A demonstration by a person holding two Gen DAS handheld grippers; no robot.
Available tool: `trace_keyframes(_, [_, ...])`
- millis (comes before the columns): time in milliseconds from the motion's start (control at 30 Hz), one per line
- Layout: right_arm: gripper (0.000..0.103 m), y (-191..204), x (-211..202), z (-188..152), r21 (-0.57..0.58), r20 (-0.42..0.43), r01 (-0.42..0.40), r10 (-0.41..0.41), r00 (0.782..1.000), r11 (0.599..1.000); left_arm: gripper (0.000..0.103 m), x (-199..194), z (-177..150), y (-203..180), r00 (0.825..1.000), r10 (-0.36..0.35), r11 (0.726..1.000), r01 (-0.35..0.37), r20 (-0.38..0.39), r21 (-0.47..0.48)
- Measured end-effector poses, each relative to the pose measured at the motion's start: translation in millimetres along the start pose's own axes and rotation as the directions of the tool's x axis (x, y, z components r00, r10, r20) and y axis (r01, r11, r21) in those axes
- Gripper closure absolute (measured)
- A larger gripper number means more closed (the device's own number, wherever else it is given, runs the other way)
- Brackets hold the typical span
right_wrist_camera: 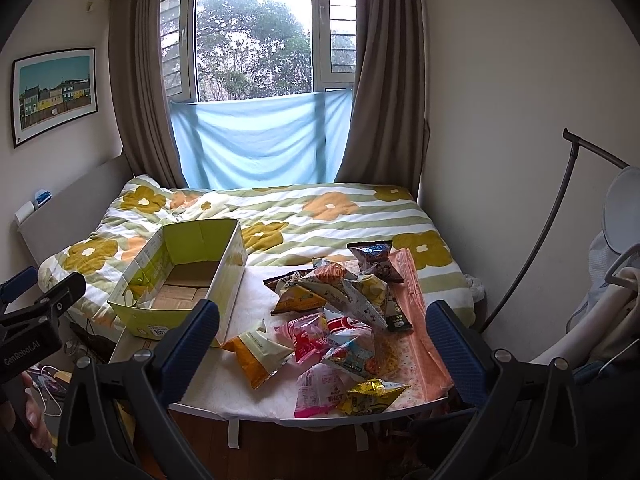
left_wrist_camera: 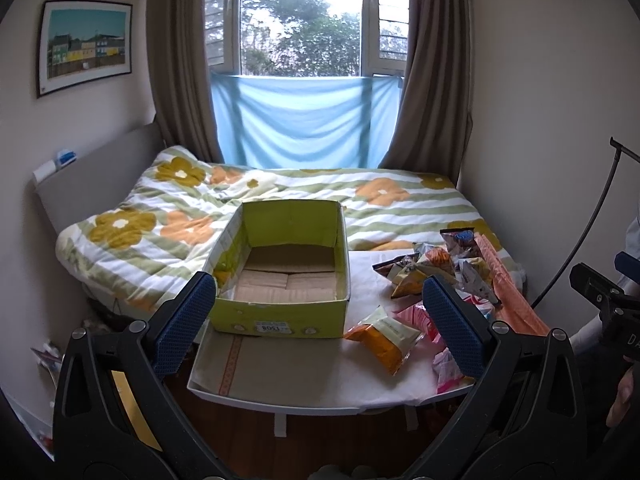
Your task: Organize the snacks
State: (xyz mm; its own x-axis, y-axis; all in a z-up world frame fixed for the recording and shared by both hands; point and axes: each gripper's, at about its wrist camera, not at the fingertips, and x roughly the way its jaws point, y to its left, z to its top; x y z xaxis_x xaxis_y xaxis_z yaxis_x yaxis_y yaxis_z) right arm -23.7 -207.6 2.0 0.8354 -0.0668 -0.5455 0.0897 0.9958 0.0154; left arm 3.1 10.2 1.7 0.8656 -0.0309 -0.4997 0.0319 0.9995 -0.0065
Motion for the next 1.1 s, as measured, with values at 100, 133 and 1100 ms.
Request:
trace_keyframes(100, [0.0,-0.3,0.2,-0.2,0.0,0.002,0.0,0.0,1.0,1.0,0.001,0.8,0.9,2.5,1.0,0.0,1.0,0.0,-0.002,-0.001])
trace_keyframes(133, [0.0,-0.3,0.3,-0.1,0.0,0.001,0.0,0.0,1.0,1.0,0.001,0.7,1.2,4.0,1.0,0.0,1.0,0.0,-0.002,-0.001])
trace_keyframes(1100, [0.0,-39.9,76.3,-33.1,0.143,-0.264,0.139,-0.097,0.96,0.98,0.001,140.6,-18.4,-35.3,0.914,-0.248,0.951,0.293,-0.321,0.102])
